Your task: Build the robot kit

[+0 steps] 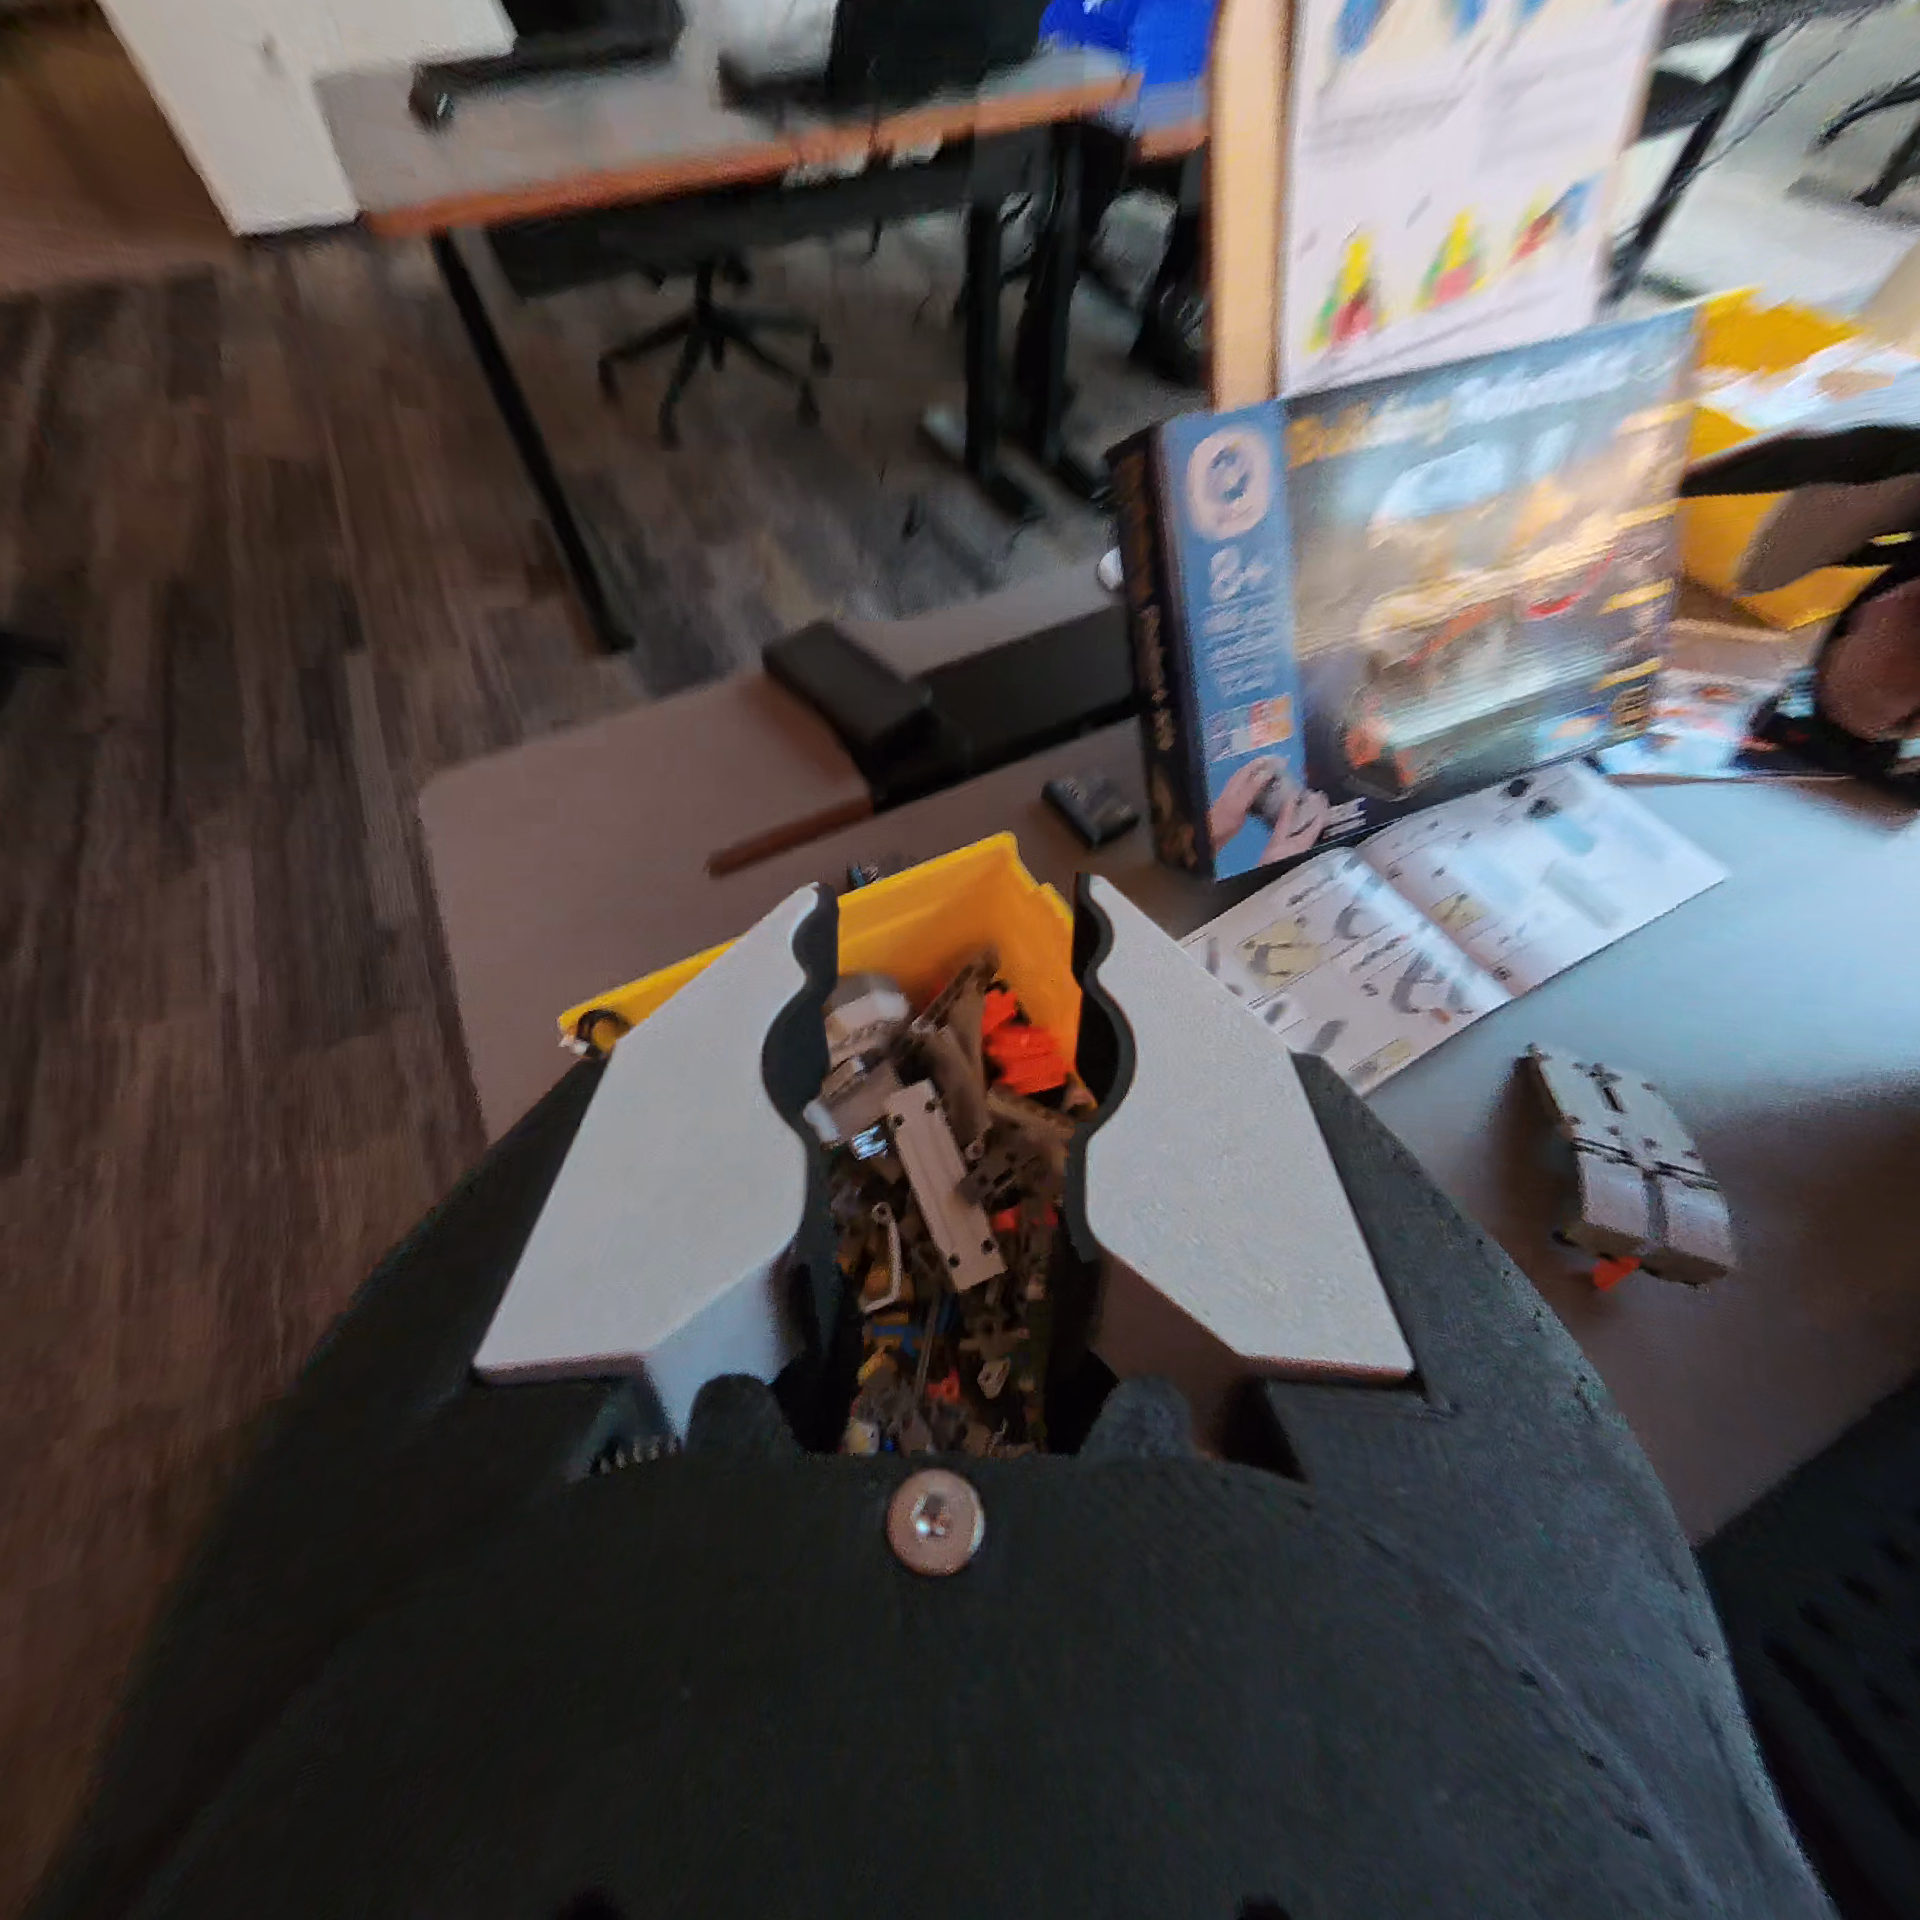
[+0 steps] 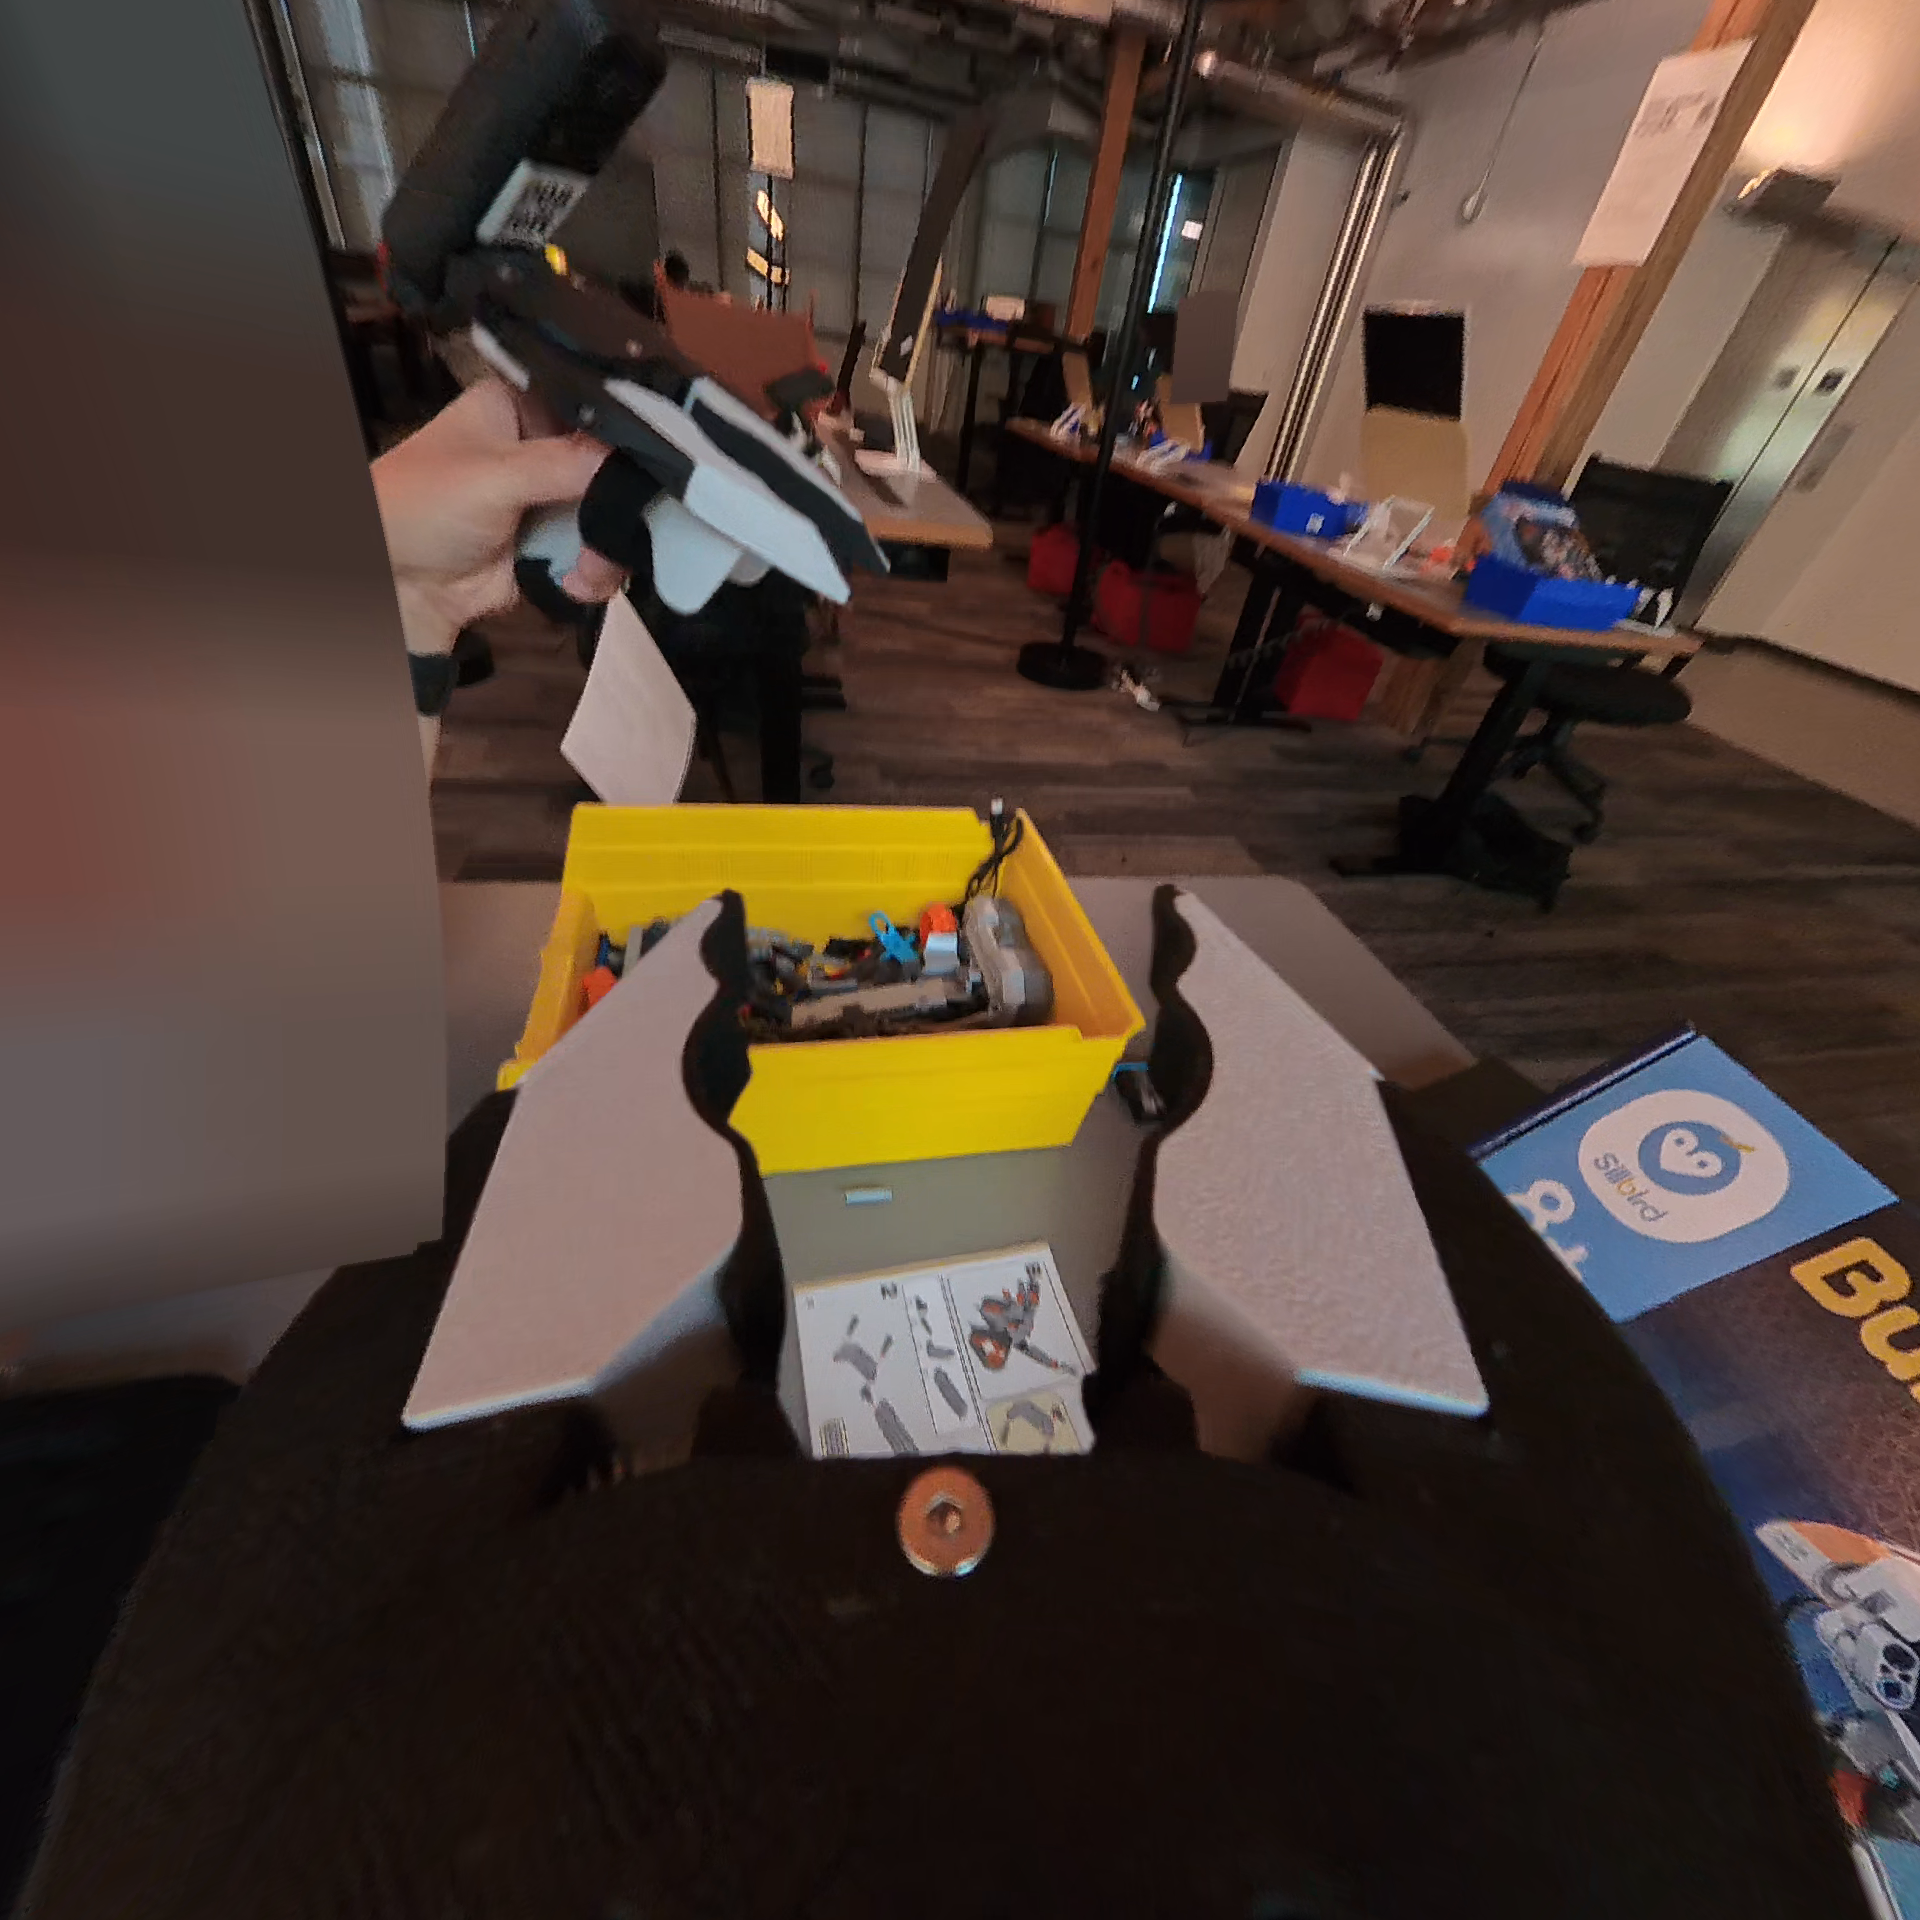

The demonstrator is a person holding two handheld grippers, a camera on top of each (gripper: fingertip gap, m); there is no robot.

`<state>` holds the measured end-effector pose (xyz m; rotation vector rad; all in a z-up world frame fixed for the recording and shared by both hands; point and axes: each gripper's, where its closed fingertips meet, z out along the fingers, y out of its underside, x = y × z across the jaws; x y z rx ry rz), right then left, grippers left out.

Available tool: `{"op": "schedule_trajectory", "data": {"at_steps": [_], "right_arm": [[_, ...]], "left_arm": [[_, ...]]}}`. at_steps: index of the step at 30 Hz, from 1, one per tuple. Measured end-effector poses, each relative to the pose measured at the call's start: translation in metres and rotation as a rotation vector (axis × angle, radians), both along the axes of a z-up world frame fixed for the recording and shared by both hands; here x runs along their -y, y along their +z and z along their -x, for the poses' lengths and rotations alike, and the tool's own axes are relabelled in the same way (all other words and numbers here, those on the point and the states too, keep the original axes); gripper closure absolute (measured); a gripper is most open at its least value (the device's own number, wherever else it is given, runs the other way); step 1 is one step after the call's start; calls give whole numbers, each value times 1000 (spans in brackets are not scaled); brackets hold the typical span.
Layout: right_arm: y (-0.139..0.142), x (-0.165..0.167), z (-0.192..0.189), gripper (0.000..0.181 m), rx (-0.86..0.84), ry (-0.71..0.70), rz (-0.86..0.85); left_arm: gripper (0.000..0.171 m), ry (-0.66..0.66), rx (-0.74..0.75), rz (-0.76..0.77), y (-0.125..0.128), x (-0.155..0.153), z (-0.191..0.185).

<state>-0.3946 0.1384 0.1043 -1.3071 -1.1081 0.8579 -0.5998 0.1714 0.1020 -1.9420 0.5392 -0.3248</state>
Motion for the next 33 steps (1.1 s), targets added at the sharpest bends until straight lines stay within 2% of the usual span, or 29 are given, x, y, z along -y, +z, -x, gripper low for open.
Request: {"op": "schedule_trajectory", "data": {"at_steps": [3,5,6,8,9,12,14,20,24,27,29,33], "right_arm": [[21,9,8,87,-90,-5,-18],[24,16,20,78,-79,12,-27],[21,21,29,76,-55,24,-27],[12,29,47,78,0,51,-24],[5,33,56,85,29,64,-26],[-23,40,92,116,159,125,-26],[-48,34,123,131,270,151,-13],[-129,-14,237,139,545,177,85],[-168,-51,291,151,675,149,214],[-196,-60,306,154,813,162,277],[-209,-74,305,157,912,120,216],[-221,-78,309,162,956,118,228]], "left_arm": [[119,-109,74,-55,19,17,-15],[102,-158,93,-110,29,20,-20],[92,-178,90,-149,34,20,-20],[91,-165,72,-255,44,13,-12],[91,-131,60,-318,50,8,-3],[86,-89,84,-506,72,4,16],[85,-94,122,-569,83,7,27],[98,40,226,-581,99,23,73],[97,88,295,-615,108,41,100],[96,66,336,-584,106,46,109],[94,64,342,-548,100,44,113],[94,59,344,-511,93,42,116]]}}
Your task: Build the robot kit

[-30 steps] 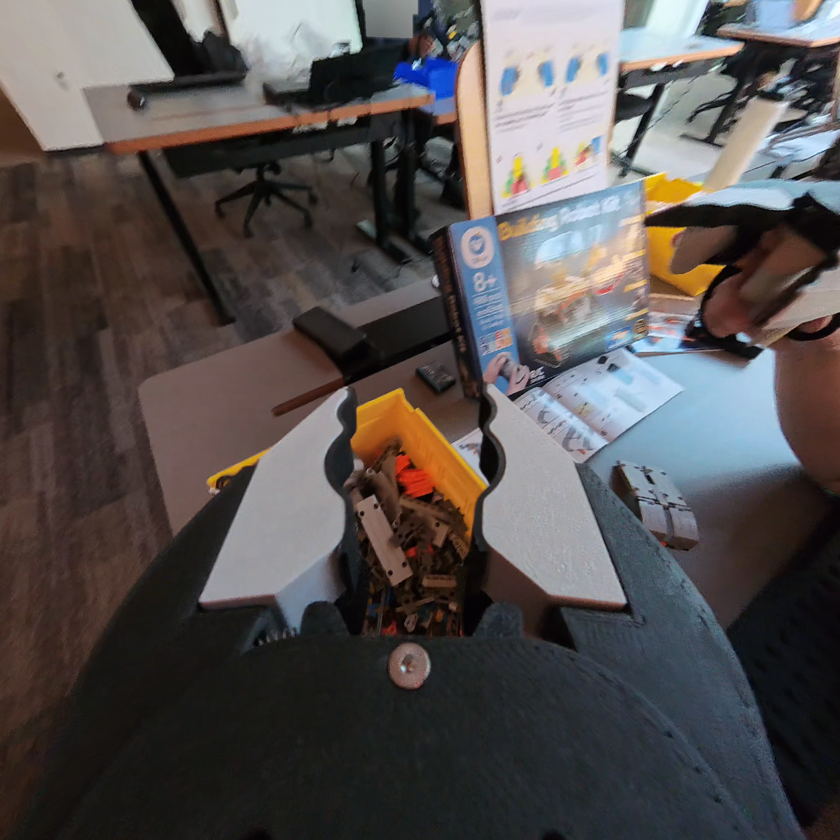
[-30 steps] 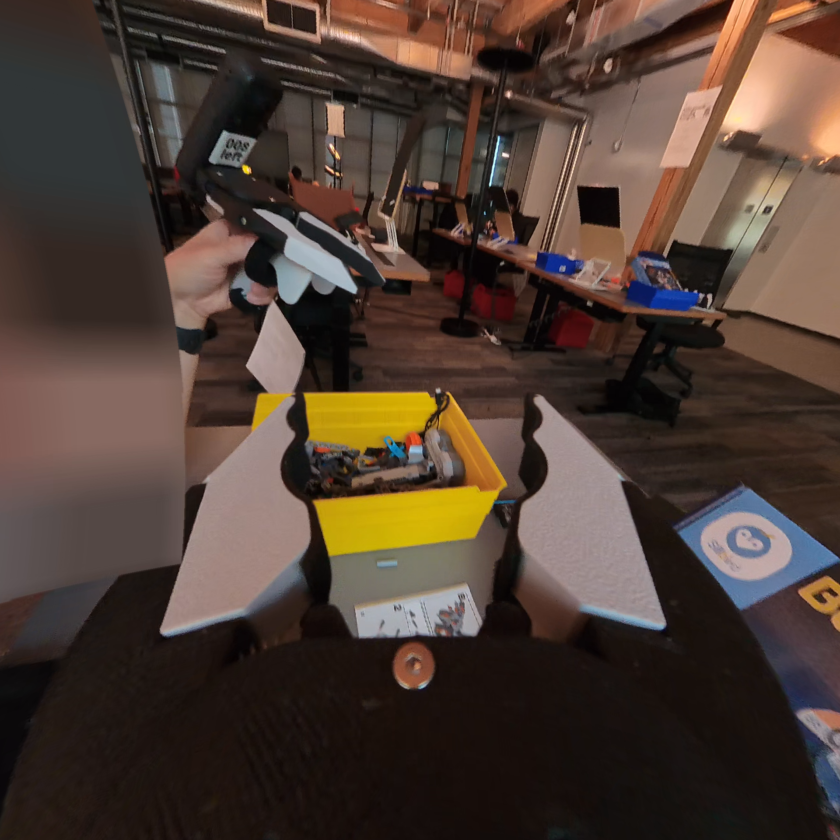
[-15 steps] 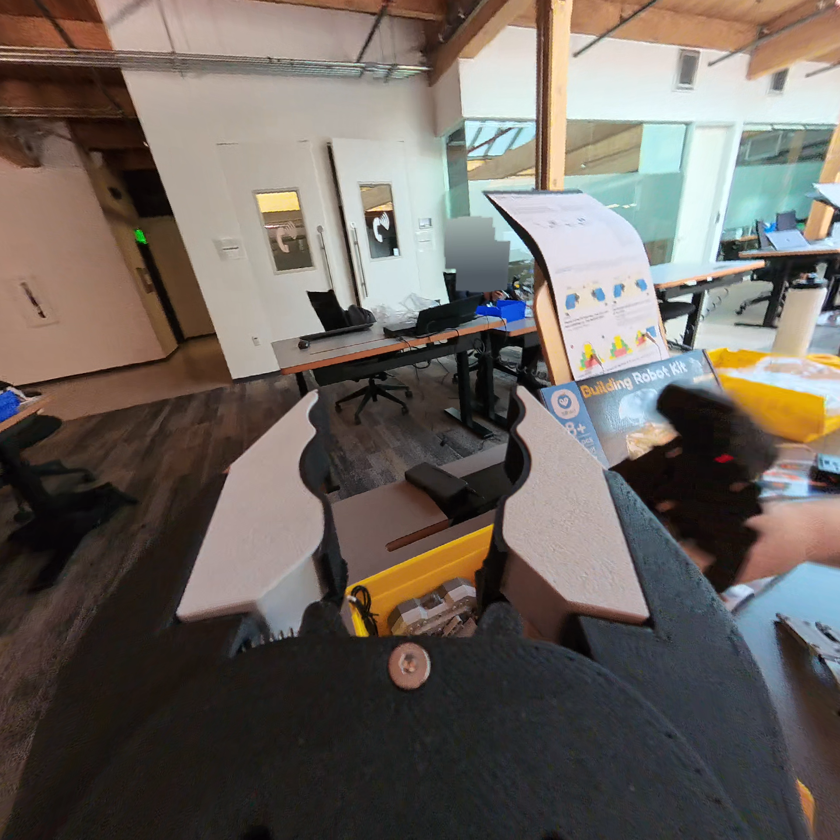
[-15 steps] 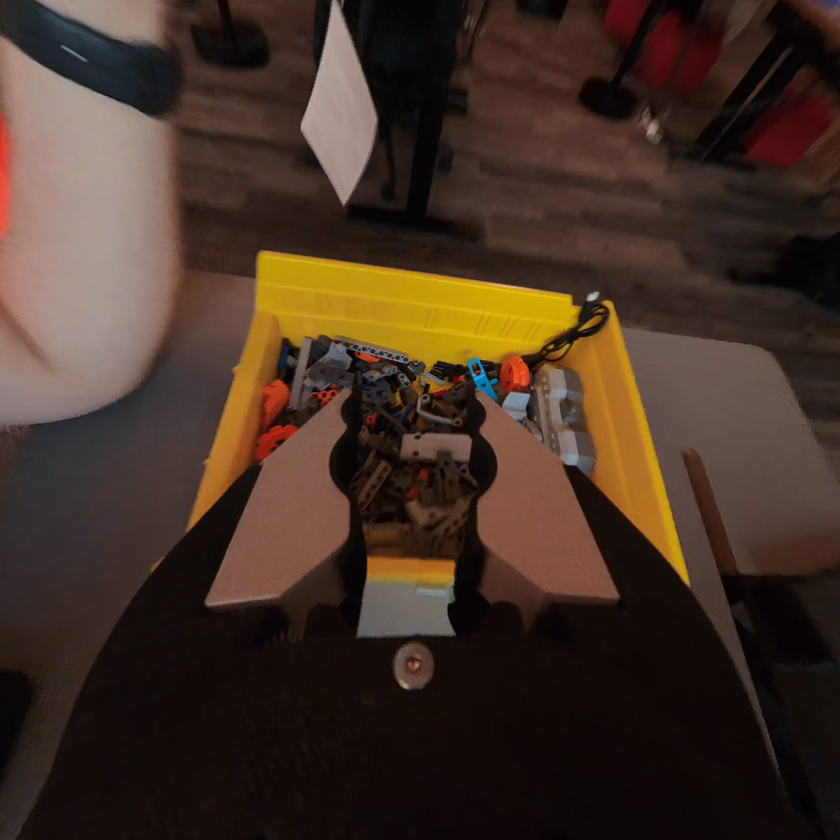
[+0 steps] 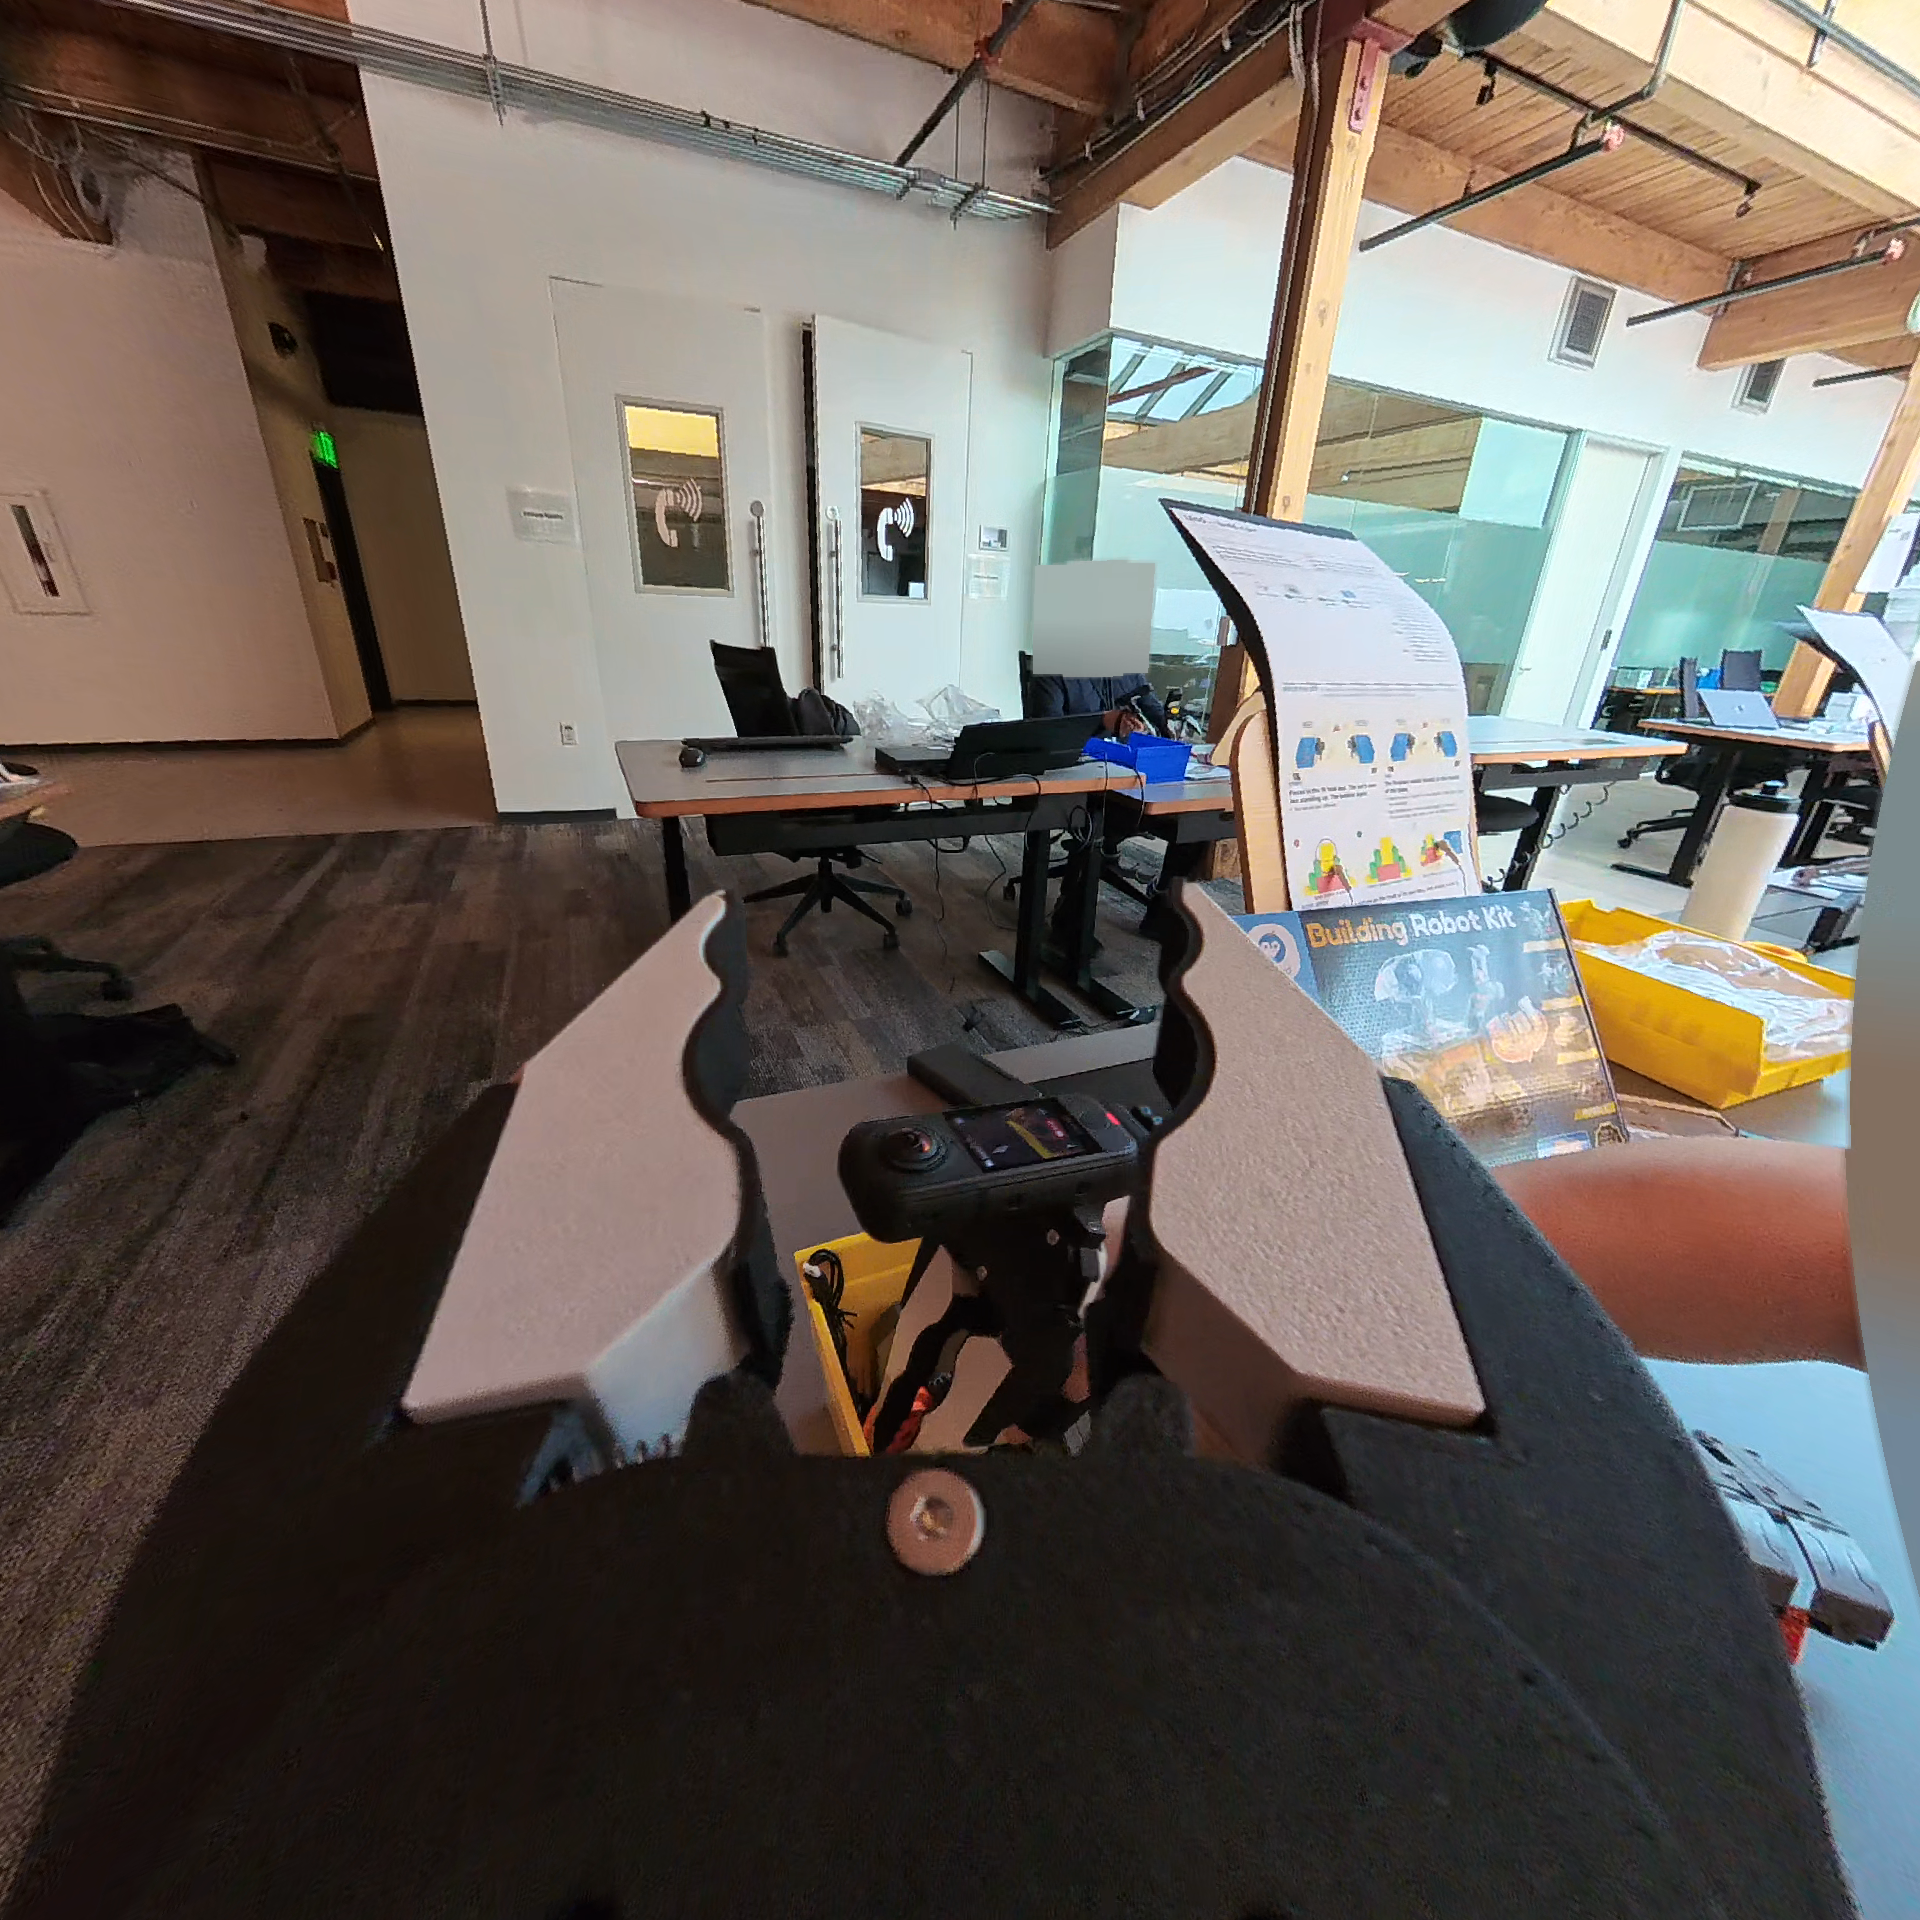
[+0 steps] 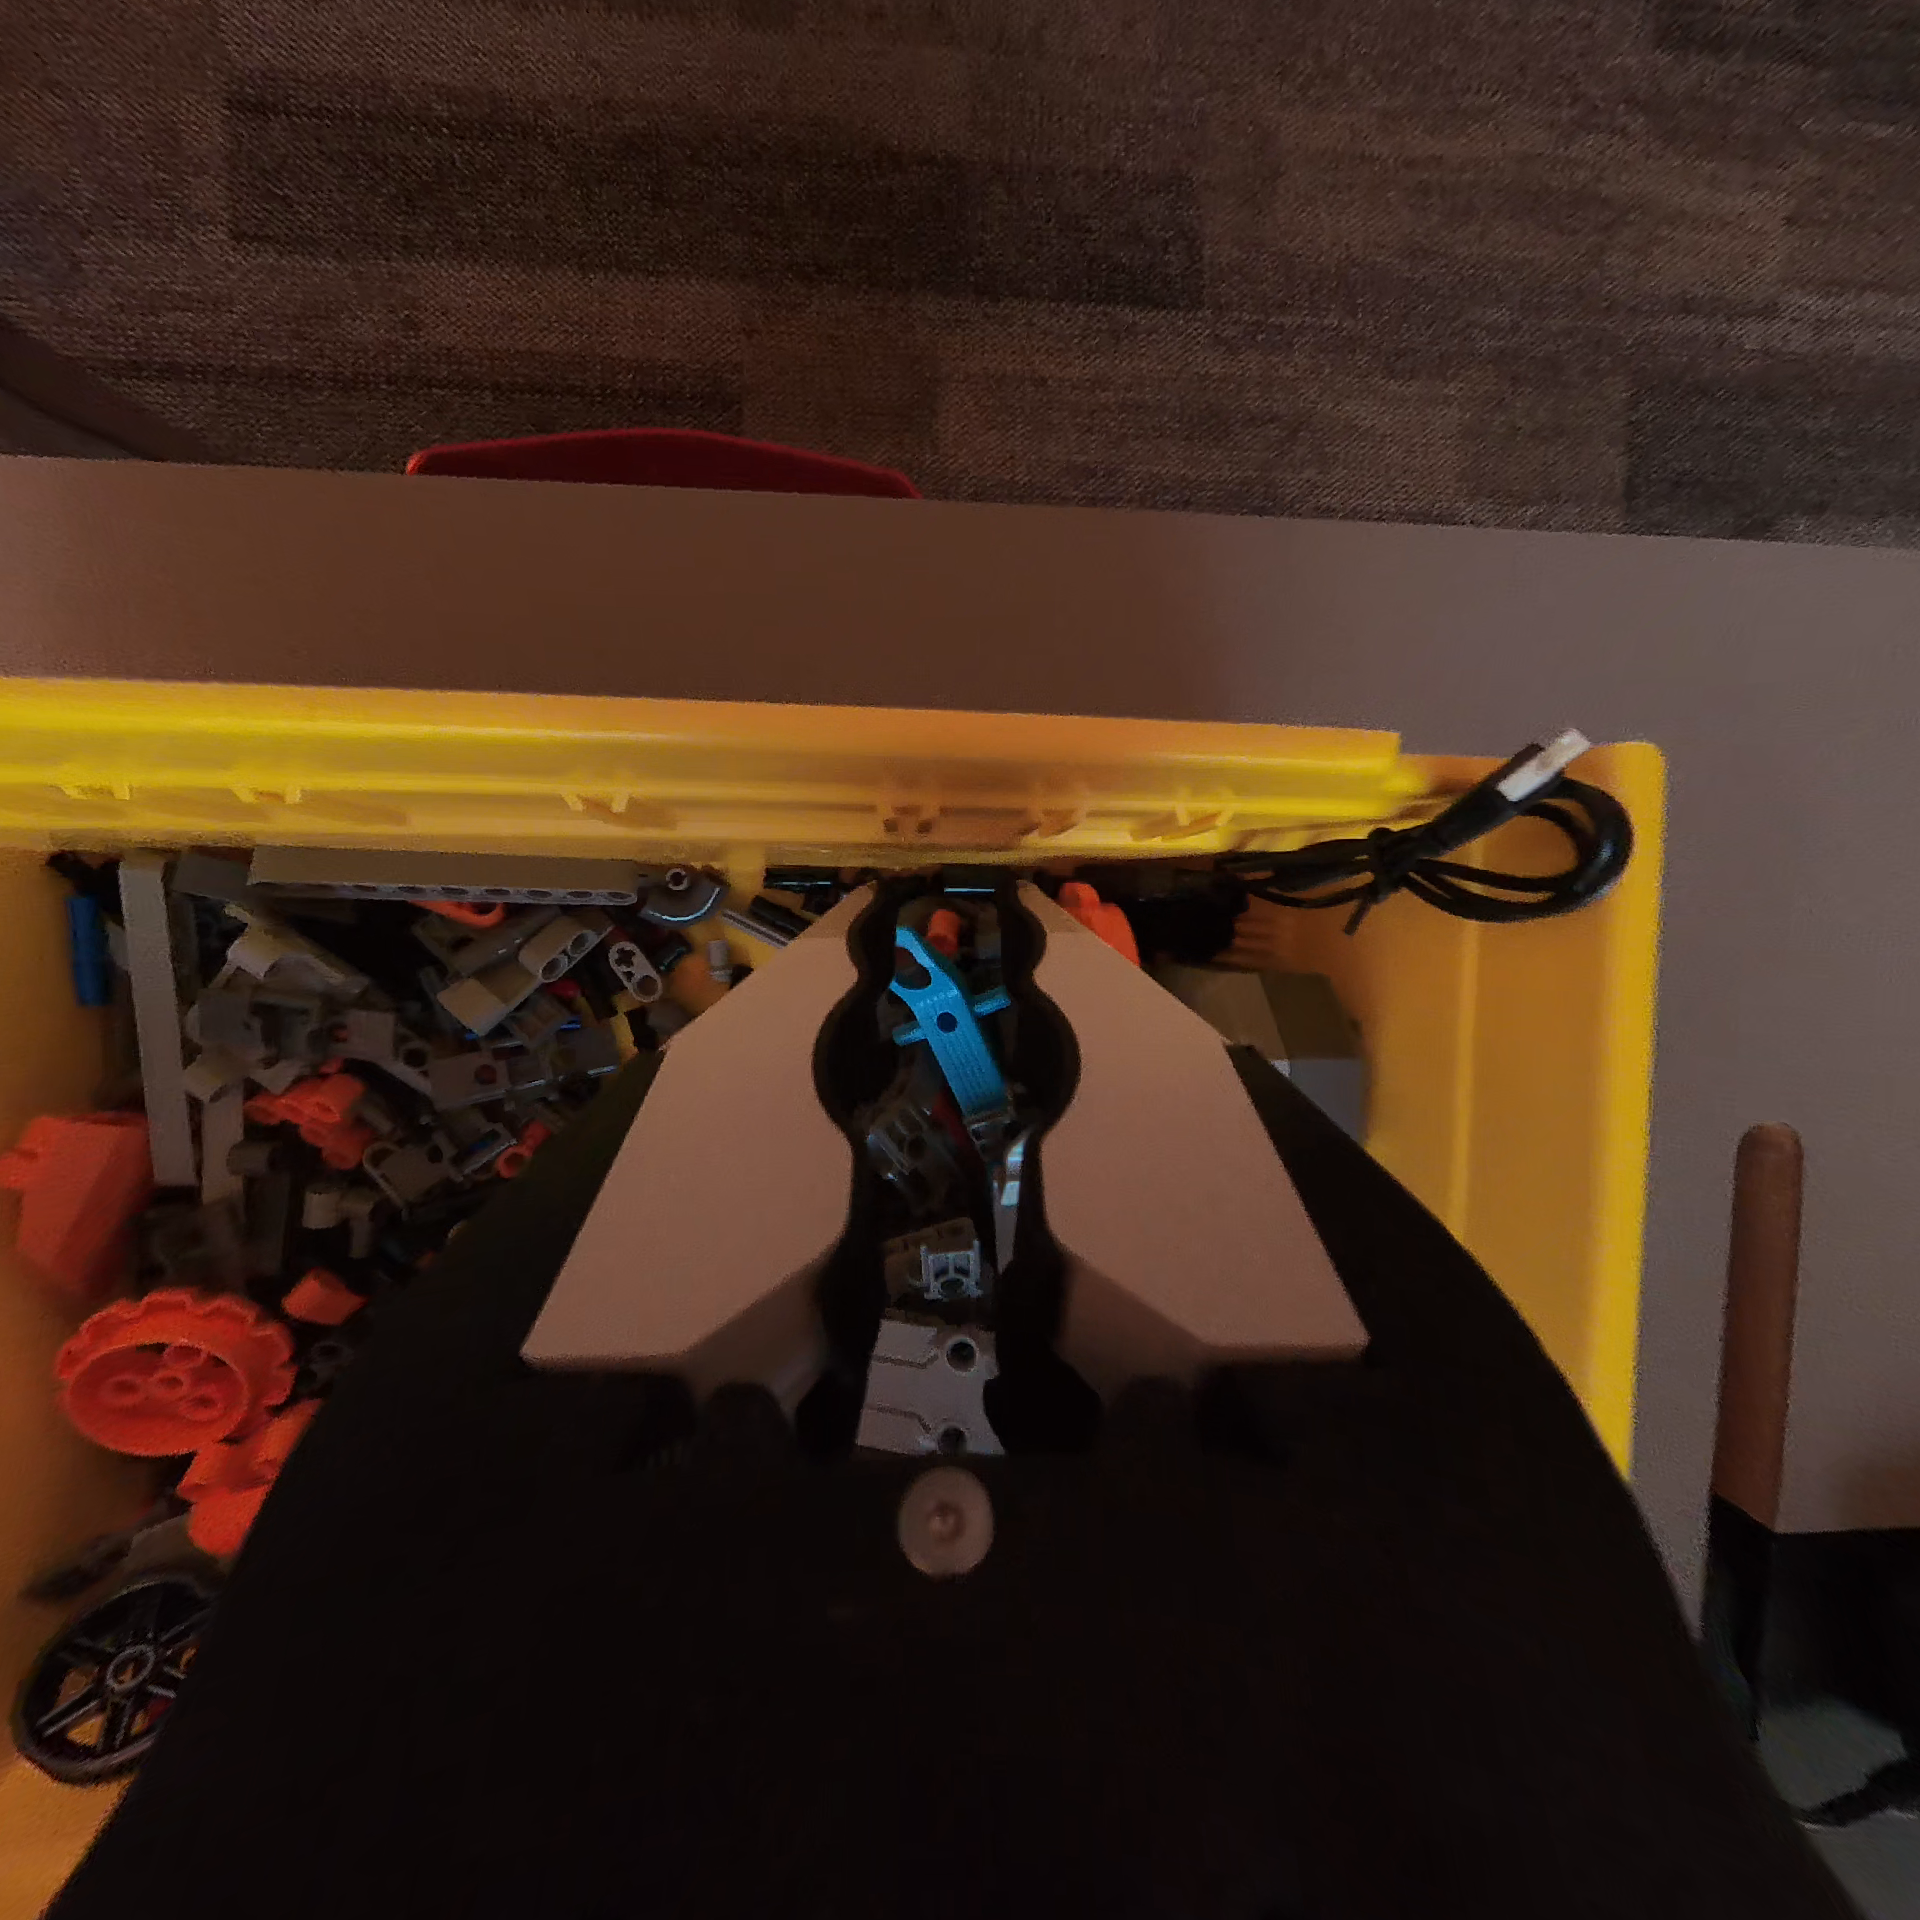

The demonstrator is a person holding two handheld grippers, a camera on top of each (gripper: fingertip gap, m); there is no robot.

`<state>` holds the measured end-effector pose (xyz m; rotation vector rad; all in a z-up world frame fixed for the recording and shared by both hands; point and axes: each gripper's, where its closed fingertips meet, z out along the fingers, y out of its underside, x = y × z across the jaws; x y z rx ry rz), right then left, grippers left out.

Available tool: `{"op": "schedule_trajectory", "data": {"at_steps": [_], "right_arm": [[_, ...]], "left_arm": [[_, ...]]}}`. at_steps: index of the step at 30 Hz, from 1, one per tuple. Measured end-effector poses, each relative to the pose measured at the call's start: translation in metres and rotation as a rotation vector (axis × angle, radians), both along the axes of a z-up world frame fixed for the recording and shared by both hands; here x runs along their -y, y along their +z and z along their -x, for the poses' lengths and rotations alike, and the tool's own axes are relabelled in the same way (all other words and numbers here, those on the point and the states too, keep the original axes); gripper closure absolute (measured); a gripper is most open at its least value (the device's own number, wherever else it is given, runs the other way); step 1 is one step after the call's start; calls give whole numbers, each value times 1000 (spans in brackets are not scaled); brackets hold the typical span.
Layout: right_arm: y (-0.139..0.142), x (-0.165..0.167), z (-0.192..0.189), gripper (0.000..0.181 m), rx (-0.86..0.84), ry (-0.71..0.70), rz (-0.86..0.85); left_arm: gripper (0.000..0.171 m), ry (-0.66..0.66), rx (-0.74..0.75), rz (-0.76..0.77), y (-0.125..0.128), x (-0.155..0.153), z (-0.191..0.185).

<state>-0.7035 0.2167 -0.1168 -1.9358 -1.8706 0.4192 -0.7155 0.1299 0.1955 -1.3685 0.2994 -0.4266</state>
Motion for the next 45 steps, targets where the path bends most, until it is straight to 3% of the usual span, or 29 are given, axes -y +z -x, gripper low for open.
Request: {"op": "schedule_trajectory", "data": {"at_steps": [12,14,15,23,31,37,42,45], "right_arm": [[-24,-8,3,154,96,-38,-68],[-24,-8,3,157,99,-25,-89],[-25,-8,2,169,102,-17,-93],[-13,-11,1,179,58,10,-112],[10,4,-5,180,-68,-27,145],[49,43,-19,180,-251,-31,538],[103,79,-58,180,-431,-16,781],[125,96,-103,180,-503,-22,757]], "left_arm": [[95,-63,-4,29,-4,2,-11],[95,-67,-5,32,-5,2,-12],[95,-67,-6,33,-5,2,-11],[97,-61,18,26,-3,5,-4],[99,-61,39,22,-2,6,1],[99,-62,30,25,-3,8,2],[100,-77,49,34,-3,7,-1],[99,-86,33,53,-5,8,-8]]}}
